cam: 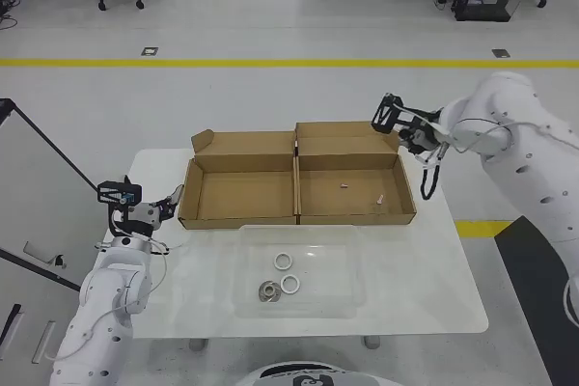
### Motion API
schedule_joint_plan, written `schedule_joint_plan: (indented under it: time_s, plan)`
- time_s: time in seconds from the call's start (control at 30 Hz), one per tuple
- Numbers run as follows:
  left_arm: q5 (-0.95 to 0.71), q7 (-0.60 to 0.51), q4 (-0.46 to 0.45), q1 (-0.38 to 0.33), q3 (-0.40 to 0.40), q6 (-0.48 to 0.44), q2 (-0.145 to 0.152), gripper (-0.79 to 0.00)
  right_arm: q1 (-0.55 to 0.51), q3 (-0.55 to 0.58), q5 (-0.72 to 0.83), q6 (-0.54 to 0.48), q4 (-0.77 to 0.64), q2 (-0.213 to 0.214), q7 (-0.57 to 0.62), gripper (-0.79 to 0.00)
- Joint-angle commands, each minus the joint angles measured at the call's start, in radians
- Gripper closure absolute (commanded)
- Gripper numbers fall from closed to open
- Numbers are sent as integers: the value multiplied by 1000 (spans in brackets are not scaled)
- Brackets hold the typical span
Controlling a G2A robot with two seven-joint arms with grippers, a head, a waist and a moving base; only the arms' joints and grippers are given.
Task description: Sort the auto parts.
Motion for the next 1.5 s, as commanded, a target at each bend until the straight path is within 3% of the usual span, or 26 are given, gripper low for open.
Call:
schedule_joint_plan:
  time_s: [0.0, 0.4, 0.77, 1.03, 1.47]
  plan:
    - [0, 0, 0, 0, 0, 0, 0, -785, 35, -64, -2, -13, 51, -25, -13, 0]
    - [0, 0, 0, 0, 0, 0, 0, -785, 128, -295, -5, -20, 265, -187, -101, 0]
    - [0, 0, 0, 0, 0, 0, 0, -785, 102, -382, -34, 122, 420, -300, -214, 0]
    - [0, 0, 0, 0, 0, 0, 0, -785, 55, -398, -47, 200, 526, -347, -277, 0]
    - [0, 0, 0, 0, 0, 0, 0, -785, -7, -366, -45, 217, 616, -367, -336, 0]
